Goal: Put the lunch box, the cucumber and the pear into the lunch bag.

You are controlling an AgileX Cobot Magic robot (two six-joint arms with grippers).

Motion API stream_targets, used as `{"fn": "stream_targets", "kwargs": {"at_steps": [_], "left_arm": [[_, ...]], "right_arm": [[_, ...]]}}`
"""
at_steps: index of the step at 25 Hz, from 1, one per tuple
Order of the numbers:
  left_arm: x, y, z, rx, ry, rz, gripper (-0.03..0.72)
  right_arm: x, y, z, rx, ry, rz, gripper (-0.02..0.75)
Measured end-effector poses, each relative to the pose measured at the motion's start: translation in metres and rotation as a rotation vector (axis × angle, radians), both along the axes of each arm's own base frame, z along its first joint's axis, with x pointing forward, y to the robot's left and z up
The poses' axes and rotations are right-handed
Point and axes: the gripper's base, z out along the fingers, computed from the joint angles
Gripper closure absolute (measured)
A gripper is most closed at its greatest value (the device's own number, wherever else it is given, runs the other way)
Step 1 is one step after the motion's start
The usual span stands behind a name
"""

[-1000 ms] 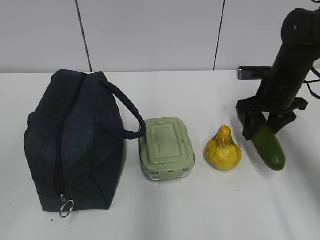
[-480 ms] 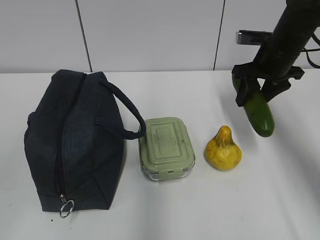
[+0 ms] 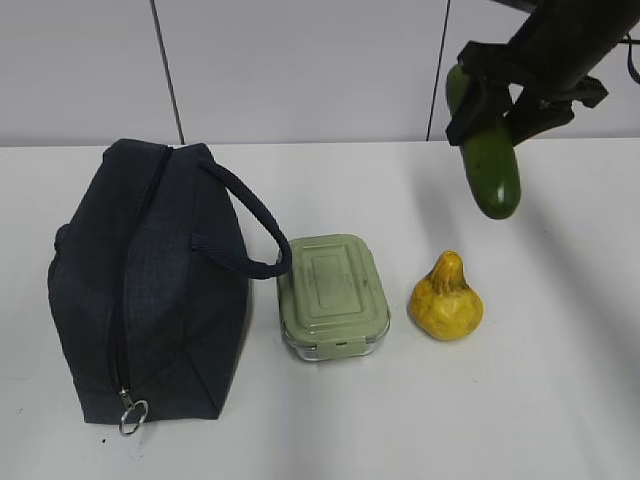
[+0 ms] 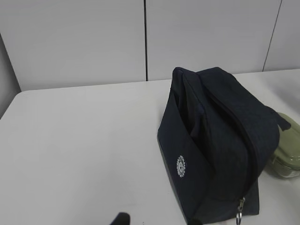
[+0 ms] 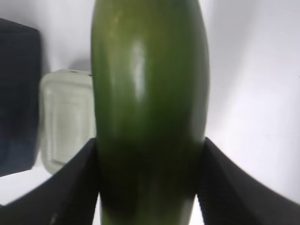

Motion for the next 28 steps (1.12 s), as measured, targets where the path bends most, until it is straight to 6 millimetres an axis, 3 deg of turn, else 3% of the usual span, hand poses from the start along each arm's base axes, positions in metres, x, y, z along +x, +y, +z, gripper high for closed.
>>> {"fn": "stream_targets", "kwargs": {"at_steps": [5, 8, 15, 22, 28], "left_arm": [[0.0, 0.0, 0.0, -0.003, 0.0, -0.002, 0.45], [0.0, -0.003, 0.0, -0.026, -0.001, -0.02, 0.45], [0.009, -0.013, 0.011, -0.17, -0.056, -0.095, 0.449], [0.072, -0.024, 0.025, -0.427, 0.084, -0.133, 0.449], [0.138, -0.029, 0.007, -0.458, 0.254, -0.212, 0.445]], "right_arm": [[-0.017, 0.021, 0.032, 0.109, -0.068, 0.058, 0.312], [-0.026, 0.045, 0.041, 0.169, -0.084, 0.123, 0.312], [-0.044, 0.097, 0.043, 0.204, -0.083, 0.282, 0.312], [-0.049, 0.11, 0.043, 0.205, -0.091, 0.321, 0.312], [-0.043, 0.112, 0.032, 0.197, -0.072, 0.326, 0.312]]}}
